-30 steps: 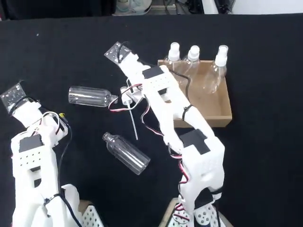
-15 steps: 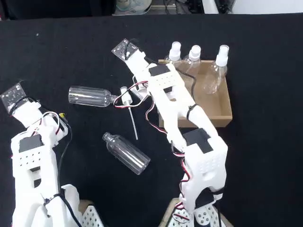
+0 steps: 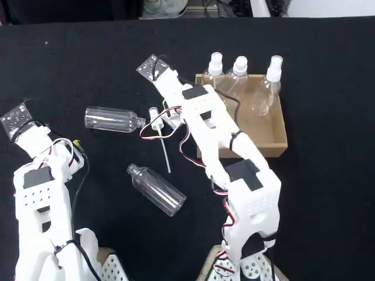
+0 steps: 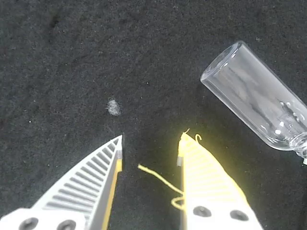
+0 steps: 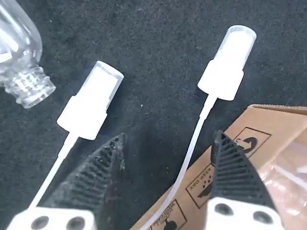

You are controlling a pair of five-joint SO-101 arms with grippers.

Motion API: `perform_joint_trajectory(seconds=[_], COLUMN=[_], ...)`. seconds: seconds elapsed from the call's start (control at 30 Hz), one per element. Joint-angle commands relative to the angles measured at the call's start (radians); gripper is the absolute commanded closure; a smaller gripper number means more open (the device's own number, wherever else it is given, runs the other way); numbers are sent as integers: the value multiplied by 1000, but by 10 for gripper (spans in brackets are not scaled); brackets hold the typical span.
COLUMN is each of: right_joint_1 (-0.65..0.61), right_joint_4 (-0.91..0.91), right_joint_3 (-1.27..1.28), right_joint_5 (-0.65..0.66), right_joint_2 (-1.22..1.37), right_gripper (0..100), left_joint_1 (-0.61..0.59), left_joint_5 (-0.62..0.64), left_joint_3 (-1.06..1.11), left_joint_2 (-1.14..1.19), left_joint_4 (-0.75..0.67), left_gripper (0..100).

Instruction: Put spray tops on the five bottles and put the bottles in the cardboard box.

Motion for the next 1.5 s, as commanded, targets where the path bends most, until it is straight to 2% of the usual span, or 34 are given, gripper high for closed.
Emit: perform_joint_trajectory(seconds=[0.0, 0.1, 0.33, 0.4, 0.53, 0.77, 0.97, 1.17, 1.37, 1.47], right_joint_1=[-8, -9, -57, -72, -74, -8, -3, -6, -71, -97], right_joint_4=[-12, -12, -6, -5, -5, 8, 98, 46, -52, -121], right_joint_3=[1, 1, -7, -19, -62, -87, -33, 179, 317, 323], right_joint_5=[-3, -8, -215, -238, -288, -379, -417, -410, -410, -410], right_joint_2=[10, 28, 27, 27, 27, 18, -142, -337, -493, -475], right_gripper=[761, 761, 767, 819, 986, 988, 988, 988, 982, 912], left_joint_1=[-2, -2, -2, -4, -4, -4, -2, -5, -4, -7], left_joint_5=[8, 8, 8, 8, 8, 8, 8, 8, 8, 8], left_joint_3=[-38, -38, -39, -39, -39, -39, -39, -39, -39, -39], left_joint_2=[-20, -20, -20, -20, -20, -20, -20, -20, -20, -20], left_joint_4=[-9, -9, -9, -9, -9, -9, -9, -9, -11, -12], left_gripper=[812, 812, 812, 812, 812, 812, 812, 812, 812, 812])
